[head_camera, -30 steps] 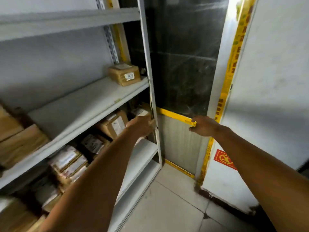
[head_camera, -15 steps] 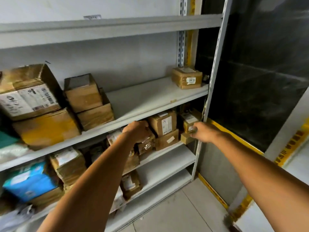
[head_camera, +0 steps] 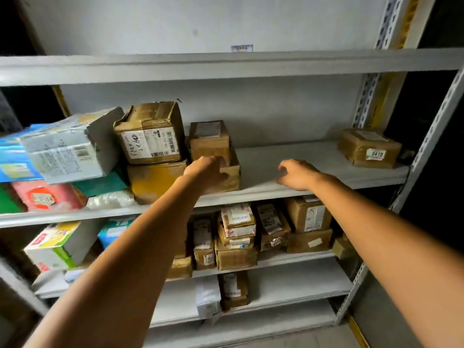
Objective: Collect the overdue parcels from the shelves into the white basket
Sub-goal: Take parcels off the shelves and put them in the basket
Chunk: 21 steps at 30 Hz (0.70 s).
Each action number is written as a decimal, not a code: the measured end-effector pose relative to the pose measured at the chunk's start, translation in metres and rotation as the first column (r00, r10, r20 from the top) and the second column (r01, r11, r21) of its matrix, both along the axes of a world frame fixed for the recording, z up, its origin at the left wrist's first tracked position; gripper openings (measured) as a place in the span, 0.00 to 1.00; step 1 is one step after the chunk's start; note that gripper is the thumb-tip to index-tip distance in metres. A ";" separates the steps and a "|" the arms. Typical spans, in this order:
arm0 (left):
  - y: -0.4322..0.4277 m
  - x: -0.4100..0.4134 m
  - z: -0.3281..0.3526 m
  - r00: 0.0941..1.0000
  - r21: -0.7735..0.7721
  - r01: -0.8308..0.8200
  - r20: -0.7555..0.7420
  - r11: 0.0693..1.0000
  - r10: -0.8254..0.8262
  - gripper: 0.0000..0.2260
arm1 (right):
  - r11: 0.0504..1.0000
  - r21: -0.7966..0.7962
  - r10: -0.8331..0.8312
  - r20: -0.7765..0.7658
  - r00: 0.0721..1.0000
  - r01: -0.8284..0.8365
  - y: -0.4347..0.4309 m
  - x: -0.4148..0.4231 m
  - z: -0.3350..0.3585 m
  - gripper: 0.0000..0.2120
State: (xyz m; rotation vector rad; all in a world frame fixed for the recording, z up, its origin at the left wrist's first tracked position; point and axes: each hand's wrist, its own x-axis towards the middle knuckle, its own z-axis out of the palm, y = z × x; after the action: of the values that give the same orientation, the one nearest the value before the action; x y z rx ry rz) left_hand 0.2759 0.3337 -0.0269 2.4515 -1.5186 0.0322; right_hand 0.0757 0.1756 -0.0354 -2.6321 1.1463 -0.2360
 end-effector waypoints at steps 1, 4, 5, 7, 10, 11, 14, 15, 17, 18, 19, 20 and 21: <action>0.008 0.005 0.003 1.000 -0.013 -0.027 0.000 1.000 0.027 0.20 | 1.000 -0.010 0.029 0.016 0.999 -0.029 0.002 0.010 0.005 0.23; 0.029 0.014 0.011 0.992 -0.054 -0.128 0.010 0.990 0.129 0.19 | 0.995 -0.019 0.098 0.080 0.992 -0.096 0.003 0.036 0.016 0.23; 0.035 0.015 0.013 0.987 -0.075 -0.158 0.002 0.985 0.158 0.19 | 0.993 -0.016 0.114 0.096 0.989 -0.113 0.003 0.043 0.019 0.23; 0.046 0.019 0.016 0.976 -0.116 -0.217 -0.008 0.969 0.217 0.18 | 0.987 -0.009 0.161 0.130 0.978 -0.162 0.006 0.058 0.025 0.22; 0.056 0.018 0.018 0.960 -0.194 -0.280 -0.047 0.940 0.277 0.18 | 0.976 -0.023 0.215 0.199 0.956 -0.214 0.008 0.073 0.032 0.21; 0.057 0.018 0.019 0.954 -0.217 -0.298 -0.064 0.929 0.291 0.18 | 0.973 -0.025 0.230 0.224 0.947 -0.230 0.009 0.076 0.035 0.21; 0.050 0.019 0.019 0.941 -0.296 -0.339 -0.119 0.893 0.318 0.19 | 0.965 -0.020 0.253 0.312 0.916 -0.260 0.007 0.082 0.040 0.22; 0.047 0.019 0.019 0.936 -0.324 -0.351 -0.144 0.879 0.321 0.20 | 0.964 -0.013 0.255 0.343 0.904 -0.267 0.006 0.083 0.040 0.22; 0.037 0.020 0.015 0.928 -0.371 -0.370 -0.194 0.852 0.318 0.21 | 0.960 0.011 0.254 0.393 0.884 -0.280 0.001 0.086 0.041 0.23; 0.033 0.019 0.013 0.923 -0.390 -0.381 -0.222 0.839 0.316 0.21 | 0.957 0.028 0.252 0.414 0.875 -0.289 -0.001 0.088 0.040 0.22; 0.030 0.020 0.011 0.917 -0.408 -0.391 -0.250 0.825 0.310 0.22 | 0.954 0.049 0.248 0.430 0.868 -0.297 -0.003 0.090 0.039 0.22; 0.027 0.020 0.009 0.913 -0.422 -0.397 -0.273 0.815 0.304 0.22 | 0.949 0.075 0.242 0.442 0.864 -0.305 -0.005 0.093 0.038 0.23; 0.025 0.020 0.008 0.911 -0.437 -0.399 -0.289 0.806 0.294 0.22 | 0.944 0.098 0.241 0.449 0.860 -0.316 -0.006 0.096 0.037 0.23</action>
State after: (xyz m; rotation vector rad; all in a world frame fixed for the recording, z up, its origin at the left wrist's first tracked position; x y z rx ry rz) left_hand 0.2963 0.3585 -0.0193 2.1924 -0.8211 0.1975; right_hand 0.1719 0.1698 0.0015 -2.3849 0.5991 -0.5998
